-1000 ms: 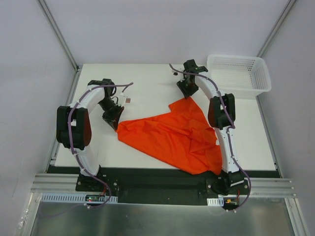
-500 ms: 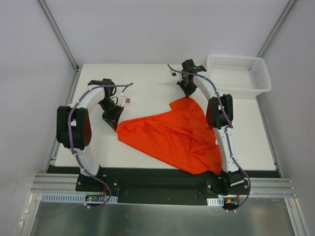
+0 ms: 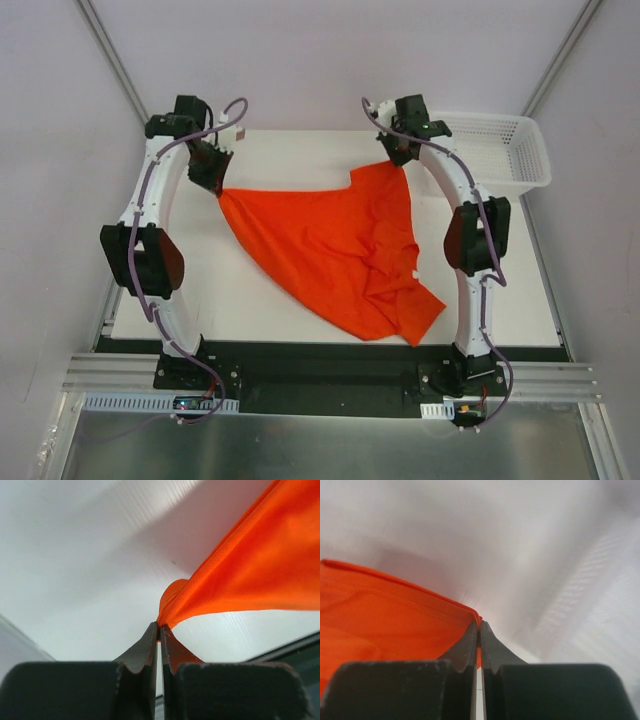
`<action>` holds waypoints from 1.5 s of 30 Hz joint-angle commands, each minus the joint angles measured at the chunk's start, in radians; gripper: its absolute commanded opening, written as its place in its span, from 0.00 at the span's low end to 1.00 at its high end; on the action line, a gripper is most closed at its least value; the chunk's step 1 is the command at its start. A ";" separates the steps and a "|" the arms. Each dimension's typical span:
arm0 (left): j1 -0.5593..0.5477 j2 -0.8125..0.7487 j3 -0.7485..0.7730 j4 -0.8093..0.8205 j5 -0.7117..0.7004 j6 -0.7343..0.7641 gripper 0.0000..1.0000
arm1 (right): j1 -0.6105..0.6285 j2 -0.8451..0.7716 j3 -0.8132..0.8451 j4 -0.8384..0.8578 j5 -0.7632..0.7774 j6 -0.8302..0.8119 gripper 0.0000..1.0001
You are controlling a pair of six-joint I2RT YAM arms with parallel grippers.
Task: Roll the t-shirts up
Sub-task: Flatten out the T-shirt at the center of the board.
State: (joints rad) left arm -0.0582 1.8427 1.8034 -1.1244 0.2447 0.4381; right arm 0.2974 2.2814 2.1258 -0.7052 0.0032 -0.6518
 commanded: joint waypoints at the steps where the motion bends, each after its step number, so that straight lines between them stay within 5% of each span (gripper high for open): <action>1: 0.006 0.003 0.249 -0.041 -0.047 0.002 0.00 | -0.010 -0.247 0.063 0.174 0.012 -0.037 0.01; 8: 0.018 -0.008 0.554 -0.026 -0.131 -0.007 0.00 | -0.015 -0.420 0.109 0.236 0.075 -0.057 0.01; 14: 0.020 -0.118 0.639 0.058 -0.235 -0.016 0.00 | 0.061 -0.595 0.056 0.236 0.145 -0.160 0.01; 22: 0.023 -0.360 0.533 0.133 -0.294 -0.004 0.00 | 0.262 -0.839 -0.056 0.191 0.300 -0.290 0.01; 30: 0.023 -0.586 0.461 0.158 -0.294 -0.007 0.00 | 0.400 -0.977 0.121 0.020 0.374 -0.380 0.01; 39: 0.026 -0.737 0.473 0.178 -0.289 0.005 0.00 | 0.396 -1.060 0.250 -0.010 0.347 -0.390 0.01; 45: 0.027 -0.674 0.510 0.186 -0.246 0.019 0.00 | 0.387 -1.122 0.050 0.116 0.347 -0.446 0.01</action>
State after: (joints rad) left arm -0.0502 1.1069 2.3035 -0.9817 0.0189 0.4374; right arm 0.7010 1.1839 2.3215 -0.6933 0.2878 -1.0210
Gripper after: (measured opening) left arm 0.008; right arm 0.019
